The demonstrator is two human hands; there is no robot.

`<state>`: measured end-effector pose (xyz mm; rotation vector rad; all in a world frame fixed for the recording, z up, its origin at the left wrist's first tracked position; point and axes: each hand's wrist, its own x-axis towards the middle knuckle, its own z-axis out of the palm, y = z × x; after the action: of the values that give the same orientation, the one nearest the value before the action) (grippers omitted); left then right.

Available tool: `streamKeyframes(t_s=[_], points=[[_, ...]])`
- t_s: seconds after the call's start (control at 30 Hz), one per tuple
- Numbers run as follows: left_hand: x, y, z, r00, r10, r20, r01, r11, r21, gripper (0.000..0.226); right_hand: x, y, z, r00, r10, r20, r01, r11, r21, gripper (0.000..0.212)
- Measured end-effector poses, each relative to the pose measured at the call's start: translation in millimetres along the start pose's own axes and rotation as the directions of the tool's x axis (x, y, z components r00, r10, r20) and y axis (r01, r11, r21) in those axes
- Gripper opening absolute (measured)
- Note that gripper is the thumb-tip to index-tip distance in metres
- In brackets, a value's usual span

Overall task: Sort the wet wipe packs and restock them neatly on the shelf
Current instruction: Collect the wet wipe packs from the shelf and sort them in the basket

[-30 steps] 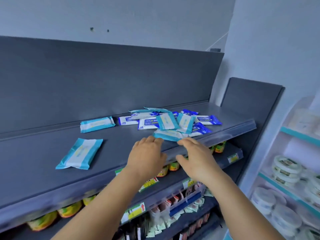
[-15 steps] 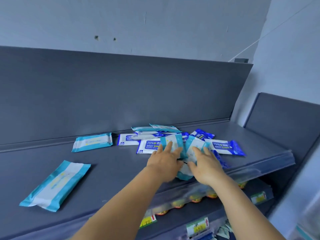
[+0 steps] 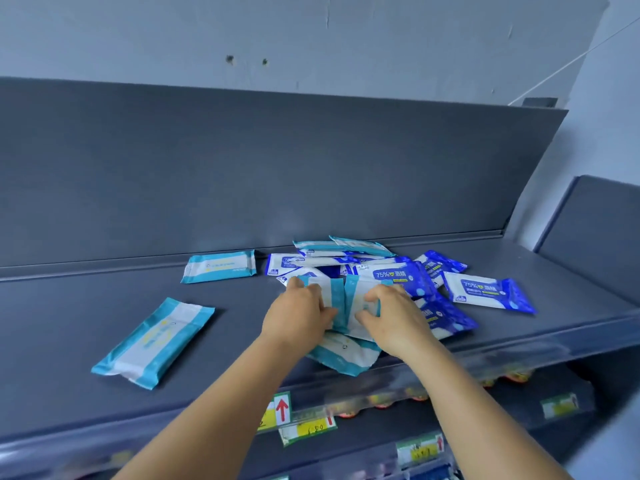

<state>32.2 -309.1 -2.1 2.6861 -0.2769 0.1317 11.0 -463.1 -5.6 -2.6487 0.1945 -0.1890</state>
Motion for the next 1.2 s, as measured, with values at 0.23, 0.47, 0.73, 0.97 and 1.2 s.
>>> streamKeyframes(t_s=[0.23,0.47,0.73,0.97,1.2], points=[[-7.8,-18.9,-16.7,0.983,-0.18,-0.031,0.153,0.903,-0.402,0.074,10.5,-23.6,18.0,0.967,0.256,0.006,-0.248,0.931,0.268,0.068],[-38.4,-74.2,-65.2,0.952,-0.251,-0.173,0.18,0.922,-0.343,0.024,-5.8,-51.8,2.8,0.997,0.047,-0.069,-0.023,0.95,0.312,0.01],[-66.8,-144.6,-73.7,0.913,-0.403,-0.055,0.407,0.903,0.139,0.041,-29.0,-89.1,27.9,0.97,0.028,0.242,-0.035,0.999,0.025,0.01],[-69.1,-154.8,-80.9,0.929,-0.368,0.038,0.363,0.926,0.1,0.058,-39.1,-111.8,25.0,0.965,0.079,0.25,-0.048,0.991,-0.126,0.022],[-73.4,-151.2,-86.5,0.925,-0.374,0.072,0.376,0.867,-0.326,0.057,-46.4,-124.4,41.1,0.985,0.158,-0.073,-0.12,0.921,0.37,0.031]])
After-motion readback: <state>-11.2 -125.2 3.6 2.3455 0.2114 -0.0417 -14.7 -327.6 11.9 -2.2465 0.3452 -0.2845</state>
